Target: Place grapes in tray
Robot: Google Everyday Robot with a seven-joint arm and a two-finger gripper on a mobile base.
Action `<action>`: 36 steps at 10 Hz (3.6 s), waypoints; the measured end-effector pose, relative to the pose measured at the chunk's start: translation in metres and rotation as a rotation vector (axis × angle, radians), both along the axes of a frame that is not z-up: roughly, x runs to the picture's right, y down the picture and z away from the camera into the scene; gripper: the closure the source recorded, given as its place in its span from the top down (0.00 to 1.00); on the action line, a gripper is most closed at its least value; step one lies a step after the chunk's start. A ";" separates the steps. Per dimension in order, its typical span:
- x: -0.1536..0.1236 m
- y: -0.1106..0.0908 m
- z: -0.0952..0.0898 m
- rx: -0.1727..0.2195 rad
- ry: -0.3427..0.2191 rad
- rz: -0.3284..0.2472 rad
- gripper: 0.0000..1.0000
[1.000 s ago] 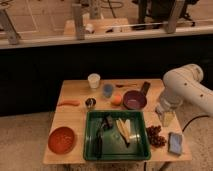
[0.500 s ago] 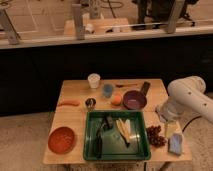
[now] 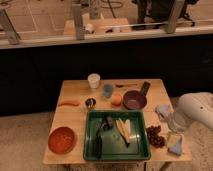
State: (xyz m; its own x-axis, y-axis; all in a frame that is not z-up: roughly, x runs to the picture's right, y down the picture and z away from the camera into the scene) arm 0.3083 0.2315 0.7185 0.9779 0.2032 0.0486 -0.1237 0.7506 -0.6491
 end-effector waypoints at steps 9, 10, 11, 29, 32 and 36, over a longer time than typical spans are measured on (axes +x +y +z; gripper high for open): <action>-0.035 0.040 0.046 0.049 -0.034 0.043 0.73; -0.037 0.041 0.050 0.054 -0.035 0.039 0.65; -0.041 0.043 0.055 0.064 -0.037 0.029 0.53; -0.019 -0.078 -0.064 0.177 -0.171 0.193 0.00; -0.073 -0.077 -0.076 0.160 -0.236 0.142 0.00; -0.111 -0.063 -0.069 0.092 -0.230 0.114 0.00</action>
